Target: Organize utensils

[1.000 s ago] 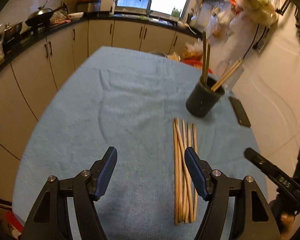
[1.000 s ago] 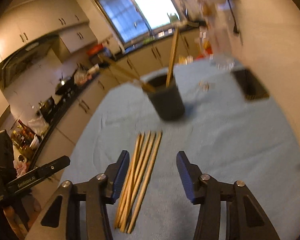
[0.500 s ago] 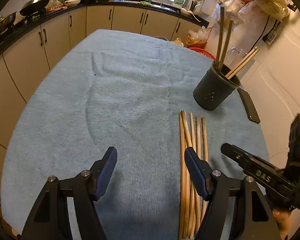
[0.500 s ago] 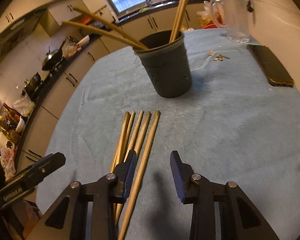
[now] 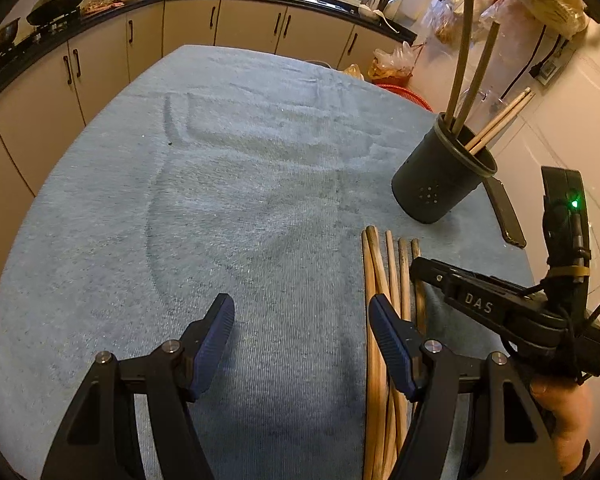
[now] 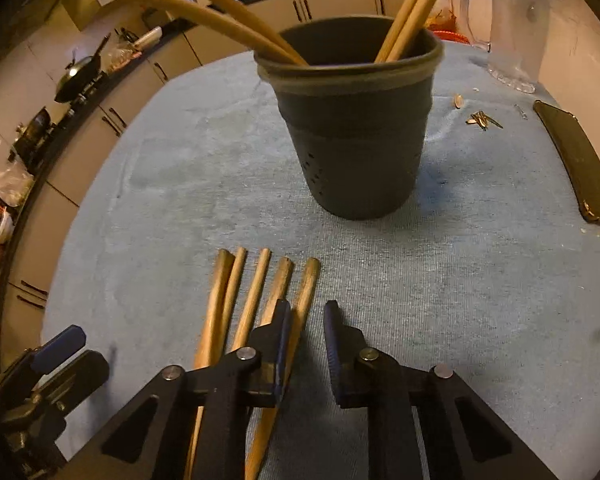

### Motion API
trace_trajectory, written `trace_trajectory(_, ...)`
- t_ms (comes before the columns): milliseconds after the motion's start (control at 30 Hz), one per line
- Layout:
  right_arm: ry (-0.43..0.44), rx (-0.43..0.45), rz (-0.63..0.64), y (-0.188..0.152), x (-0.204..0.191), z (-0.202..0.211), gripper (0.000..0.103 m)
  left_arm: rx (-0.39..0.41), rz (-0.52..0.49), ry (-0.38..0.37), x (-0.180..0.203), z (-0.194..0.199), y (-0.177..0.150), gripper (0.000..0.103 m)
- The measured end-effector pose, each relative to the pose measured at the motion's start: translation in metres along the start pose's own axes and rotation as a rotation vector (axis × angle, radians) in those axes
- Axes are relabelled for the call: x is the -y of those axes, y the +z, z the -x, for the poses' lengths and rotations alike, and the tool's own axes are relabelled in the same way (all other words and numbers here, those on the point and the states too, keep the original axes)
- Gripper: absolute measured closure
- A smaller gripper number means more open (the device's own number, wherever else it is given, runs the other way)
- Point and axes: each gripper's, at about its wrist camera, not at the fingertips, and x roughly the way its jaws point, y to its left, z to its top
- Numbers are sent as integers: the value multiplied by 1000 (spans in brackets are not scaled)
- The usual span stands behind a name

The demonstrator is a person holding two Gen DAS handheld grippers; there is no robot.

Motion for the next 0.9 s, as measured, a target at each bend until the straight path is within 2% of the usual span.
trace_trajectory(133, -62, 0, 57, 6, -11, -7, 84, -6, -9, -6, 4, -6, 4, 33)
trace_trajectory(200, -81, 4, 80, 8, -14, -8, 90, -10, -19, -9, 9, -8, 7, 33)
trace_trajectory(267, -49, 5, 58, 6, -4, -6, 93, -10, -37, -9, 15, -11, 10, 33)
trace_trajectory(333, -54, 14, 44, 3, 5, -1, 94, -20, -59, -5, 23, -16, 14, 33)
trace_trajectory(467, -41, 36, -15, -9, 35, 11, 95, -52, -89, -48, 41, -31, 23, 34)
trace_trajectory(600, -23, 53, -35, -16, 48, 16, 95, -105, -108, -54, 56, -53, 30, 66)
trace_trajectory(667, -9, 58, -39, -19, 52, 17, 95, -111, -104, -43, 59, -59, 33, 67)
trace_trajectory(900, 30, 69, -56, -21, 61, 20, 95, -131, -126, 11, 69, -78, 44, 86)
